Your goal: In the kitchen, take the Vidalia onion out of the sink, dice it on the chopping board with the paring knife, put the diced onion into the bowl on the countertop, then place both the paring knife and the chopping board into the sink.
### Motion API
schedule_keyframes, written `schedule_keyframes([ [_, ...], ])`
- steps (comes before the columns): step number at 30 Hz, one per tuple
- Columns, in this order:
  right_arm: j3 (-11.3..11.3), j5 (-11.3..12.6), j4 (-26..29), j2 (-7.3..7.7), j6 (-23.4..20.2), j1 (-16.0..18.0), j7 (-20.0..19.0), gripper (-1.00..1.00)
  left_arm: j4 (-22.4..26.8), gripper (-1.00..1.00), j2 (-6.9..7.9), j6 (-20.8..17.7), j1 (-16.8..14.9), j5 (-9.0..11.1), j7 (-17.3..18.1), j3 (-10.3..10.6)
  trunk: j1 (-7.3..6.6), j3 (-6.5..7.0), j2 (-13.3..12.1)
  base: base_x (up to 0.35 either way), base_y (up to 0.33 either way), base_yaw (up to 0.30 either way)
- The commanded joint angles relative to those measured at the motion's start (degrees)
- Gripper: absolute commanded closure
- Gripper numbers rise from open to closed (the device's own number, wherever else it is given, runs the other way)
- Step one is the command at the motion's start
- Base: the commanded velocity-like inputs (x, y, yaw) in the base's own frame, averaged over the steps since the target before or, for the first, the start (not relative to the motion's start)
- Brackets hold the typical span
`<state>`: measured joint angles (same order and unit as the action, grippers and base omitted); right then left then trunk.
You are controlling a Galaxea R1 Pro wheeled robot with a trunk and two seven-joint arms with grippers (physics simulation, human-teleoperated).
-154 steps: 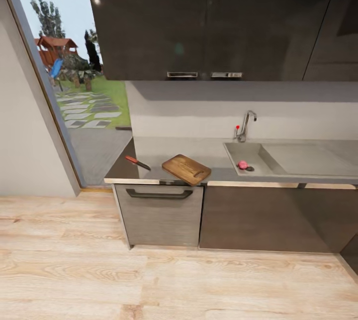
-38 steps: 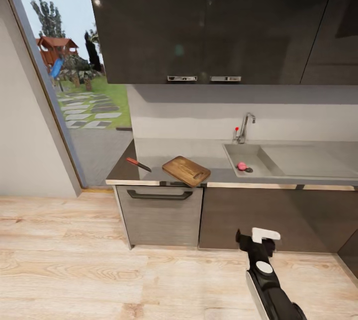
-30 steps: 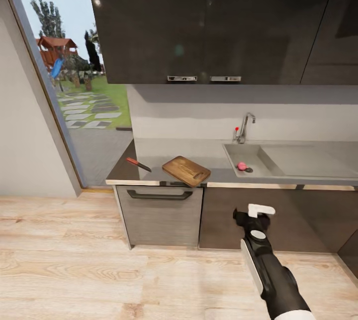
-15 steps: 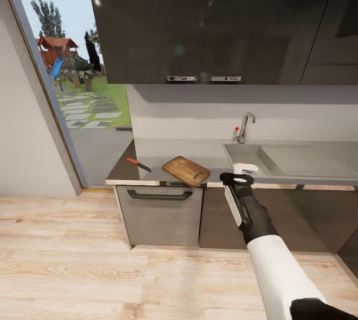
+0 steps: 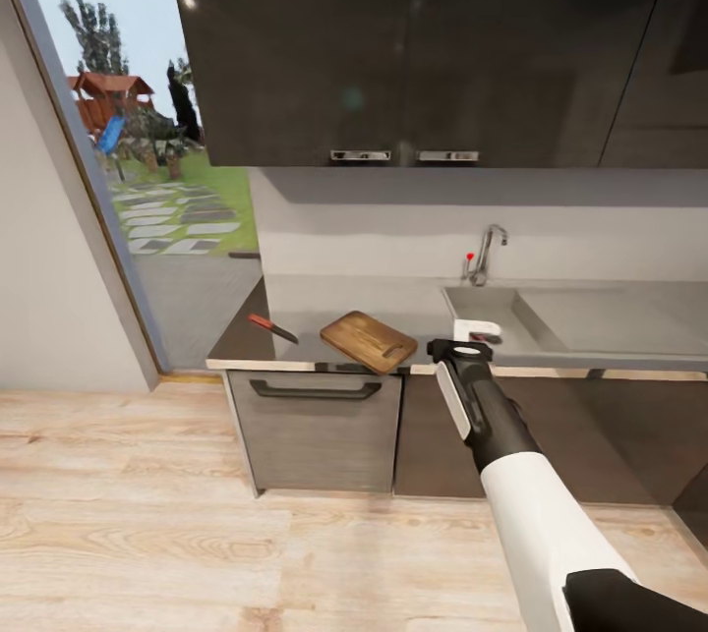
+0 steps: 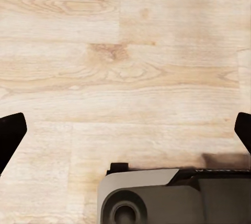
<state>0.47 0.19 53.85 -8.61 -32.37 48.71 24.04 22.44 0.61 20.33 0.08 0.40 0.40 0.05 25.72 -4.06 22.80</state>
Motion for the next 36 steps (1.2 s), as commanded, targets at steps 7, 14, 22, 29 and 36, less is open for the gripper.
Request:
schedule_keyframes([
  [7, 0.06, 0.15, -0.11, -0.24, -0.32, 0.01, 0.14, -1.00, 0.06, -1.00, 0.01, 0.06, 0.01, 0.04, 0.04, -0.07, 0.06, -0.11, 0.11, 0.295, 0.000, 0.000],
  [14, 0.06, 0.11, -0.31, -0.26, -0.32, -0.04, 0.23, -1.00, 0.06, -1.00, 0.01, 0.06, 0.01, 0.00, 0.04, -0.10, 0.06, -0.11, 0.11, 0.317, 0.000, 0.000],
  [22, 0.00, 0.04, -0.41, -0.19, -0.25, -0.24, 0.30, -1.00, 0.06, -1.00, 0.01, 0.13, 0.01, -0.12, 0.04, 0.03, 0.06, -0.11, 0.11, 0.265, 0.000, 0.000],
  [29, -0.03, 1.12, -4.24, -0.33, 0.95, -0.37, 0.23, -1.00, 0.06, -1.00, 0.01, 0.15, 0.01, -0.13, 0.02, 0.04, 0.06, -0.11, 0.11, 0.027, 0.000, 0.000],
  [36, -0.07, 3.05, -11.16, -0.27, 7.53, -0.37, 0.14, -1.00, 0.06, -1.00, 0.01, 0.15, 0.01, -0.13, 0.03, 0.05, 0.06, -0.11, 0.11, 0.001, 0.000, 0.000],
])
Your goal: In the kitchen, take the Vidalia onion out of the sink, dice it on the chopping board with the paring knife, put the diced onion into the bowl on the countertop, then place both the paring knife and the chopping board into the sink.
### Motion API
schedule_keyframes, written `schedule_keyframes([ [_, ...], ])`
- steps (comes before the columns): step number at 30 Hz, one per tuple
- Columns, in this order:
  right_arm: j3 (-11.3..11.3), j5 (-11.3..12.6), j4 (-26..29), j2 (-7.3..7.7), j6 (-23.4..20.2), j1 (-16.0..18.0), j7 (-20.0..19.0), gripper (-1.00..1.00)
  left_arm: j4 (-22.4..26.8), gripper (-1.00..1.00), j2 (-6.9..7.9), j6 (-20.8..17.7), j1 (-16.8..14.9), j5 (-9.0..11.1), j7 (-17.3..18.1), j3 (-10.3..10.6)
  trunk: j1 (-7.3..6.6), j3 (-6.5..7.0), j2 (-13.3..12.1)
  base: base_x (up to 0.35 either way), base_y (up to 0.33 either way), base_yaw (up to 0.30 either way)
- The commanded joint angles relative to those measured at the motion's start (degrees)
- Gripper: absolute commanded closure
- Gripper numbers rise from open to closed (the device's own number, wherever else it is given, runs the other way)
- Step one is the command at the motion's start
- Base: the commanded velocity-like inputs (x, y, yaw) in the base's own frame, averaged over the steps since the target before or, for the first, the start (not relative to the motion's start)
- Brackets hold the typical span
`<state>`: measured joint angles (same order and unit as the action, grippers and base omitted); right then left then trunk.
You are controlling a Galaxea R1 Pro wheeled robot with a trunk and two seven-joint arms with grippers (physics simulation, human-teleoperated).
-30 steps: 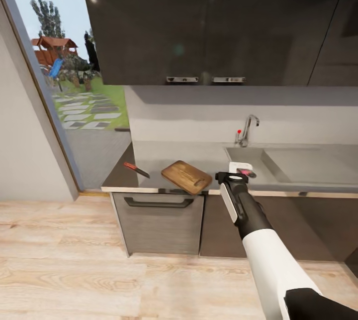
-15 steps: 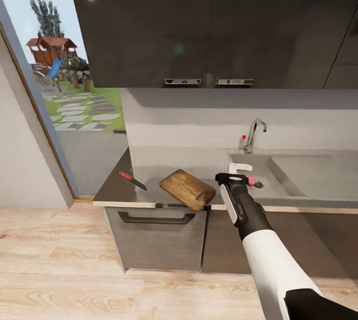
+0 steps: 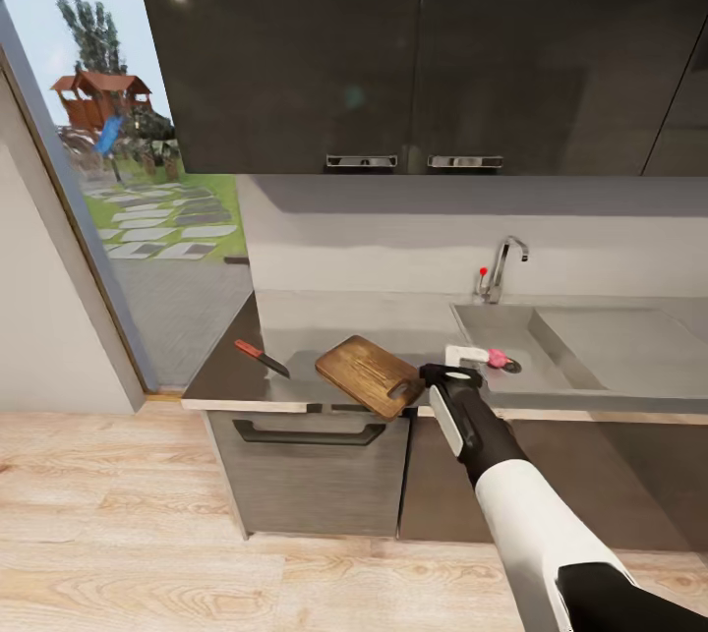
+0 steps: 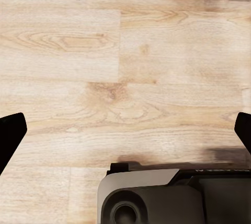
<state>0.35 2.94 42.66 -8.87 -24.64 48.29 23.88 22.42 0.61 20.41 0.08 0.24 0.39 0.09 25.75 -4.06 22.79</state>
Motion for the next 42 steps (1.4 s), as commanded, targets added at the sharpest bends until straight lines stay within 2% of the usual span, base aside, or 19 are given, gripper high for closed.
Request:
schedule_keyframes([
  [1, 0.04, 0.35, -0.54, -0.01, 0.32, 0.05, 0.30, -1.00, 0.08, -1.00, 0.01, 0.07, 0.01, 0.02, 0.04, 0.01, 0.04, -0.11, 0.12, 0.000, 0.000, 0.000],
  [9, 0.00, 0.65, -2.91, 0.08, 2.56, 0.05, 0.22, -1.00, 0.02, -1.00, 0.01, 0.07, 0.01, 0.02, 0.02, 0.00, 0.04, -0.11, 0.12, 0.000, 0.000, 0.000],
  [42, 0.00, 0.66, -3.02, 0.00, 2.67, 0.05, 0.21, -1.00, 0.00, -1.00, -0.08, 0.04, 0.01, -0.01, -0.03, 0.07, 0.04, -0.19, 0.12, 0.000, 0.017, 0.000],
])
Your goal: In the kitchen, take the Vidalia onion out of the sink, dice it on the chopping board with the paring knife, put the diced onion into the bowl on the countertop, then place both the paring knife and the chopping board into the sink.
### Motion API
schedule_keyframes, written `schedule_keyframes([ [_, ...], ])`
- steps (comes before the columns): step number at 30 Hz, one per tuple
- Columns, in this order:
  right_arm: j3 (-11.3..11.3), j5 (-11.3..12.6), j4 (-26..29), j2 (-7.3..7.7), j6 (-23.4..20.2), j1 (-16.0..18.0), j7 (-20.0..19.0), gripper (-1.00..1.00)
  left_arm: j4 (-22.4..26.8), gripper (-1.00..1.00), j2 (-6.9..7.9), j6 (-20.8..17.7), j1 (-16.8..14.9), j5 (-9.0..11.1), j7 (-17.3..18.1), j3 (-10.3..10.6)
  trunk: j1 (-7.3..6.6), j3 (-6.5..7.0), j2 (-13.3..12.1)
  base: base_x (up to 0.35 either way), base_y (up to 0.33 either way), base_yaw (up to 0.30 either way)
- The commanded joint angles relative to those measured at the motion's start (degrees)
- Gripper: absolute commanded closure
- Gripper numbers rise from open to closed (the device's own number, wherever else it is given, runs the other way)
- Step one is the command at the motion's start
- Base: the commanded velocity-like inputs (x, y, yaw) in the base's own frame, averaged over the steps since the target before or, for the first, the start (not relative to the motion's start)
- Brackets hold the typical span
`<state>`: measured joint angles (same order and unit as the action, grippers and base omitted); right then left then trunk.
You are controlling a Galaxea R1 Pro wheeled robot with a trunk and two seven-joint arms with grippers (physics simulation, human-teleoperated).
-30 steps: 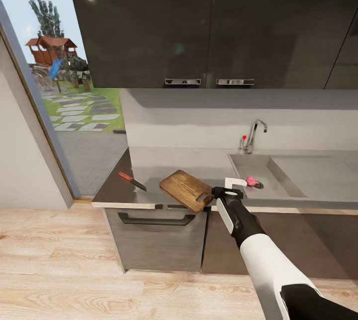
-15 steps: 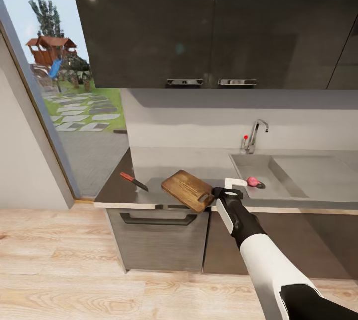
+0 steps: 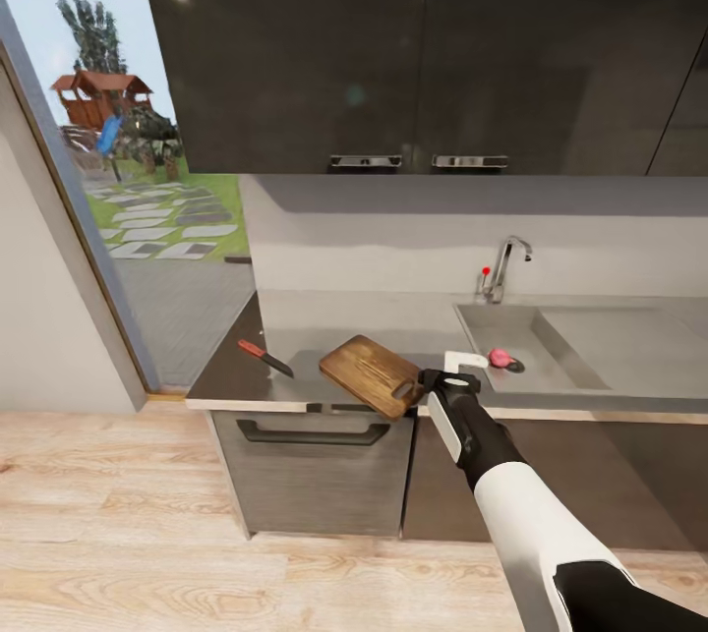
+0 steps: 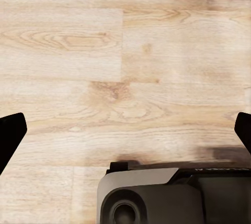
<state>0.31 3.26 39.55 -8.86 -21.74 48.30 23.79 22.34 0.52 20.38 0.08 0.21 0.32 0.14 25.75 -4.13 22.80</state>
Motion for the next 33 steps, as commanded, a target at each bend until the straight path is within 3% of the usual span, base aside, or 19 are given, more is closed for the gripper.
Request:
schedule_keyframes([
  [1, 0.04, 0.34, 0.08, -0.01, -0.23, 0.04, 0.30, -1.00, 0.07, -1.00, 0.01, 0.04, 0.01, 0.04, 0.03, -0.03, 0.04, -0.16, 0.12, 0.005, 0.000, 0.000],
  [11, 0.04, 0.34, 0.07, 0.03, -0.23, 0.04, 0.30, -1.00, 0.07, -1.00, 0.01, 0.10, 0.01, 0.04, 0.03, 0.03, 0.04, -0.39, 0.12, 0.105, 0.003, 0.000],
  [33, 0.04, 0.36, -0.09, -0.10, -0.23, 0.04, 0.30, -1.00, 0.07, -1.00, 0.01, 0.10, 0.01, 0.06, 0.03, 0.03, 0.04, -0.39, 0.12, 0.004, 0.048, 0.000],
])
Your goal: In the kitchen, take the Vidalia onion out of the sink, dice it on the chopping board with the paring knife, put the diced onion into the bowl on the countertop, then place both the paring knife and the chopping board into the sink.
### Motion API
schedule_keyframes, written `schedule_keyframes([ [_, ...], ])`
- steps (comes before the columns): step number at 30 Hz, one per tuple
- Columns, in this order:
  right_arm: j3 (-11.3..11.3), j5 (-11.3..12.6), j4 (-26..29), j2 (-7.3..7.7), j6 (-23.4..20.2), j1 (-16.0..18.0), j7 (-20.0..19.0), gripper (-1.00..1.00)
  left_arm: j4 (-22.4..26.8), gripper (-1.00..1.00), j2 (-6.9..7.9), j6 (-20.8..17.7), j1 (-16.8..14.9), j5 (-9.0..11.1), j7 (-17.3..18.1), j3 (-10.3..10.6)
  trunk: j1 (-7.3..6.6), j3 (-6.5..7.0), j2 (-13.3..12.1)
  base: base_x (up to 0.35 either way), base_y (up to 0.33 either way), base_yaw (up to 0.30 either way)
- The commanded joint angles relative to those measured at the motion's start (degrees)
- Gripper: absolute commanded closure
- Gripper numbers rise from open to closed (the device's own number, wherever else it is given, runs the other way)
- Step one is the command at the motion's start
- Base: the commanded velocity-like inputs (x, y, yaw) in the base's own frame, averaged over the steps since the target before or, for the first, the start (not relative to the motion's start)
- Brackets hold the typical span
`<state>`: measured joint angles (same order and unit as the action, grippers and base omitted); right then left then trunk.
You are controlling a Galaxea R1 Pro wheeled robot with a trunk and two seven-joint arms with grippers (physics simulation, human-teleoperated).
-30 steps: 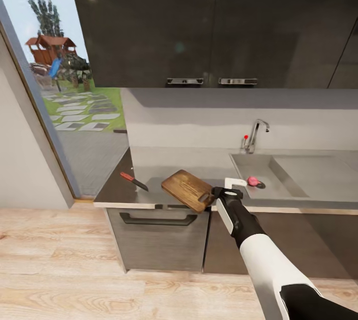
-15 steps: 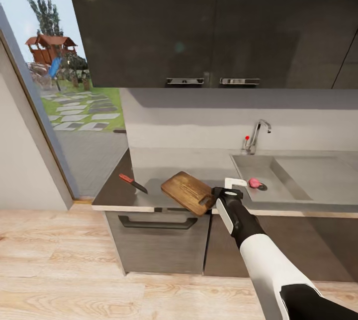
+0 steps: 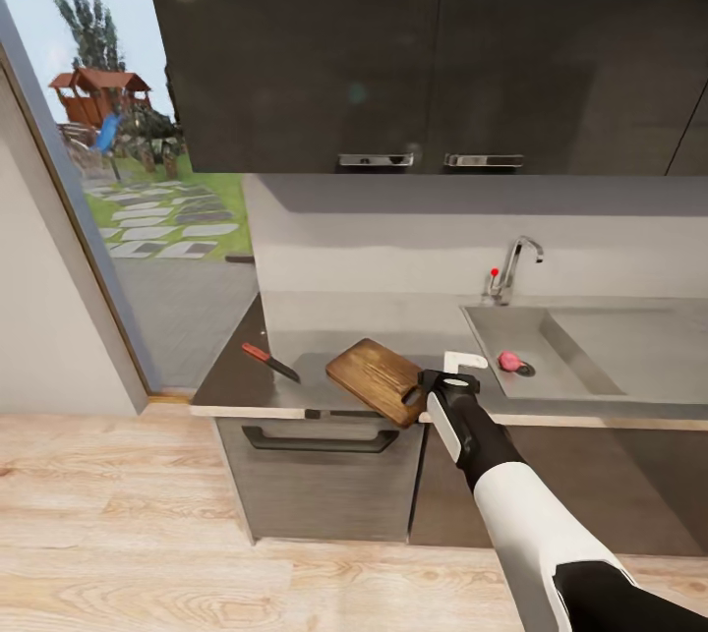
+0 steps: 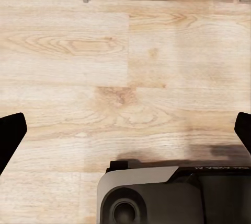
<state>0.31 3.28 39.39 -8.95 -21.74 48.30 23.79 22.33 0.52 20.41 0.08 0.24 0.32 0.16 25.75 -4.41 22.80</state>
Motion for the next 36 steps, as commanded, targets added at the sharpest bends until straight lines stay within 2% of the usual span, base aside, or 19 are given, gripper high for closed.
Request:
schedule_keyframes([
  [1, 0.04, 0.35, 0.08, -0.01, -0.23, 0.04, 0.30, -1.00, 0.08, -1.00, 0.01, 0.07, 0.01, 0.02, 0.03, 0.02, 0.04, -0.12, 0.12, 0.000, 0.002, 0.000],
  [36, 0.04, 0.38, 0.03, -0.01, -0.23, 0.04, 0.30, -1.00, -0.01, -1.00, -0.08, 0.00, 0.01, -0.02, -0.04, 0.02, 0.04, -2.18, 0.12, 0.017, -0.003, 0.000],
])
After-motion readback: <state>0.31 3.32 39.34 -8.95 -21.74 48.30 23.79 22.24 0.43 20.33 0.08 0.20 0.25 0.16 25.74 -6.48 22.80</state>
